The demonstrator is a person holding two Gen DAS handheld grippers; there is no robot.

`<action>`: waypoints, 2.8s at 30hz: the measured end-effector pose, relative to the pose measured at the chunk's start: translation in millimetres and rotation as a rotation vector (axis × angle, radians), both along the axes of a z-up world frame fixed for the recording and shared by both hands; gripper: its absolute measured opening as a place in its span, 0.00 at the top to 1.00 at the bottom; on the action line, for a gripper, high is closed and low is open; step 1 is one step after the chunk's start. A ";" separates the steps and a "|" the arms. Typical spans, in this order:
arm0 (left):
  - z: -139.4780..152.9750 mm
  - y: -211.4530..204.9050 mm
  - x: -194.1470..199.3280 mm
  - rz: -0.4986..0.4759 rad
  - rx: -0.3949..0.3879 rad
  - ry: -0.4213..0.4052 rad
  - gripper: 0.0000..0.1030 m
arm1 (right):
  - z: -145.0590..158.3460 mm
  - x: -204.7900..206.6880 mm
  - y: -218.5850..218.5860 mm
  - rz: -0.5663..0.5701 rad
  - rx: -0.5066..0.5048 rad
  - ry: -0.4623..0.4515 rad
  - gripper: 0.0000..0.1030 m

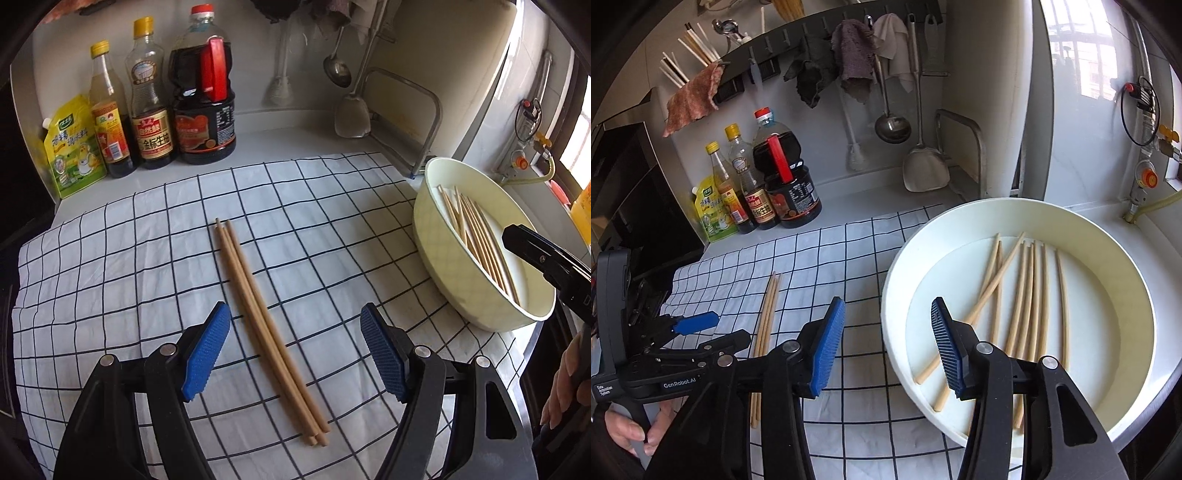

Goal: Organize utensils
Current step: 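Move both open tools back over the remaining chopsticks on the cloth, then lower both open tools toward single chopsticks at the edge of the row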

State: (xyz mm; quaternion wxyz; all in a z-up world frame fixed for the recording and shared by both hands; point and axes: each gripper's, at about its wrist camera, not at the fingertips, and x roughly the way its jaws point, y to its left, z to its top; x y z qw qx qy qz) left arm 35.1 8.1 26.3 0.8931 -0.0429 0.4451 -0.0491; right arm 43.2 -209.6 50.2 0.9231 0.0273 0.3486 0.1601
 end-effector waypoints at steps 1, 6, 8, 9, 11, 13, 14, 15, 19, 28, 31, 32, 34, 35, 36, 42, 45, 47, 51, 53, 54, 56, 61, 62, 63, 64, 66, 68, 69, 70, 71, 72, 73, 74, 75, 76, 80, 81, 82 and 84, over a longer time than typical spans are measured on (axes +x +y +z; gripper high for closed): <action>-1.0 4.1 -2.4 0.007 0.000 0.003 0.30 | 0.4 -0.9 3.9 0.008 -0.003 -0.002 0.54; -3.7 22.1 -14.8 0.040 0.001 0.003 0.30 | 0.3 -7.4 22.7 0.059 -0.009 -0.004 0.53; -5.2 27.9 -19.8 0.052 -0.004 0.001 0.29 | -0.9 -9.9 31.0 0.078 -0.018 -0.003 0.53; -6.1 30.3 -21.8 0.058 -0.004 0.002 0.29 | -1.9 -11.6 35.1 0.086 -0.024 -0.003 0.52; -7.5 34.6 -26.3 0.069 -0.005 0.001 0.29 | -3.7 -13.9 43.0 0.103 -0.034 -0.003 0.51; -8.7 37.8 -30.7 0.078 -0.004 -0.001 0.29 | -5.9 -15.9 50.5 0.123 -0.038 -0.002 0.51; -9.0 39.3 -32.3 0.082 -0.003 -0.002 0.29 | -7.2 -16.6 53.5 0.133 -0.035 -0.002 0.51; -9.3 40.7 -33.8 0.086 -0.003 -0.004 0.29 | -8.7 -16.9 56.3 0.145 -0.031 0.002 0.51; -9.6 46.3 -39.4 0.104 -0.005 -0.009 0.28 | -13.4 -16.3 62.7 0.168 -0.018 0.014 0.51; -15.9 60.8 -47.6 0.137 -0.032 -0.034 0.23 | -31.6 -8.8 71.0 0.193 0.017 0.060 0.48; -22.2 67.7 -49.2 0.149 -0.039 -0.038 0.21 | -41.2 -7.0 78.1 0.207 0.008 0.070 0.46; -24.4 70.1 -49.7 0.155 -0.038 -0.039 0.20 | -44.4 -7.0 81.3 0.213 0.001 0.073 0.46; -28.0 74.8 -51.2 0.169 -0.029 -0.046 0.20 | -50.6 -7.6 88.3 0.230 -0.011 0.078 0.45; -29.2 76.7 -51.8 0.177 -0.019 -0.053 0.20 | -53.6 -7.4 90.9 0.236 -0.017 0.082 0.45; -30.0 78.3 -52.2 0.183 -0.009 -0.059 0.20 | -56.8 -7.1 94.4 0.241 -0.025 0.086 0.44; -33.1 87.0 -48.0 0.202 0.035 -0.060 0.16 | -71.2 -5.4 113.4 0.276 -0.060 0.111 0.44; -34.2 90.9 -43.7 0.210 0.053 -0.051 0.14 | -77.3 -0.3 122.3 0.289 -0.080 0.131 0.44; -35.3 93.8 -40.8 0.219 0.049 -0.049 0.14 | -81.4 3.5 127.8 0.296 -0.098 0.144 0.44; -42.0 97.9 -37.0 0.240 0.014 -0.041 0.13 | -85.4 8.2 135.8 0.311 -0.113 0.149 0.44; -47.2 97.7 -35.5 0.244 0.007 -0.029 0.13 | -86.6 9.4 140.2 0.317 -0.124 0.150 0.44; -49.4 98.0 -34.8 0.246 0.004 -0.024 0.13 | -87.6 8.9 142.7 0.322 -0.135 0.147 0.44; -52.9 99.7 -34.1 0.253 -0.005 -0.017 0.13 | -89.9 7.0 146.5 0.327 -0.163 0.140 0.44; -56.0 104.1 -34.0 0.276 -0.013 -0.010 0.13 | -96.2 4.7 149.6 0.331 -0.209 0.139 0.44; -56.0 104.1 -33.8 0.278 -0.011 -0.010 0.13 | -97.0 4.8 149.6 0.330 -0.212 0.140 0.44; -56.0 103.7 -33.5 0.278 -0.010 -0.009 0.13 | -97.8 4.8 149.2 0.330 -0.213 0.143 0.44; -56.0 103.1 -33.2 0.276 -0.010 -0.009 0.13 | -98.7 4.6 149.3 0.331 -0.214 0.146 0.44; -56.6 101.2 -32.7 0.274 -0.006 -0.008 0.13 | -100.7 3.8 150.8 0.331 -0.230 0.147 0.44; -58.7 99.3 -32.0 0.272 -0.003 -0.002 0.13 | -101.9 2.8 152.0 0.330 -0.249 0.140 0.44; -60.3 99.0 -31.8 0.272 -0.003 0.004 0.13 | -101.8 2.4 152.1 0.332 -0.249 0.141 0.44; -61.7 99.1 -31.6 0.273 -0.004 0.010 0.13 | -101.7 2.2 152.3 0.333 -0.251 0.143 0.44; -62.8 99.5 -31.6 0.274 -0.006 0.013 0.13 | -101.7 1.7 152.6 0.334 -0.254 0.143 0.44; -63.7 99.9 -31.8 0.276 -0.008 0.016 0.13 | -102.1 1.1 153.3 0.336 -0.258 0.143 0.44; -64.3 100.3 -32.0 0.277 -0.009 0.018 0.13 | -102.5 0.5 154.1 0.337 -0.263 0.144 0.44; -64.5 100.6 -32.5 0.278 -0.012 0.020 0.13 | -102.4 -0.1 155.0 0.335 -0.271 0.140 0.44; -64.4 100.7 -32.9 0.278 -0.011 0.019 0.13 | -102.2 -1.2 156.0 0.333 -0.283 0.133 0.44; -64.1 100.5 -33.3 0.278 -0.006 0.018 0.13 | -102.1 -2.5 157.5 0.332 -0.294 0.128 0.44; -62.7 100.5 -35.0 0.280 0.008 0.011 0.13 | -101.9 -6.6 161.4 0.326 -0.334 0.105 0.44; -62.4 100.5 -35.2 0.281 0.009 0.011 0.13 | -102.3 -7.6 162.7 0.331 -0.343 0.106 0.44; -62.5 100.2 -35.2 0.279 0.011 0.012 0.13 | -104.2 -8.2 164.4 0.341 -0.355 0.117 0.44; -63.1 98.7 -34.7 0.275 0.013 0.018 0.13 | -104.7 -10.5 165.9 0.343 -0.368 0.102 0.44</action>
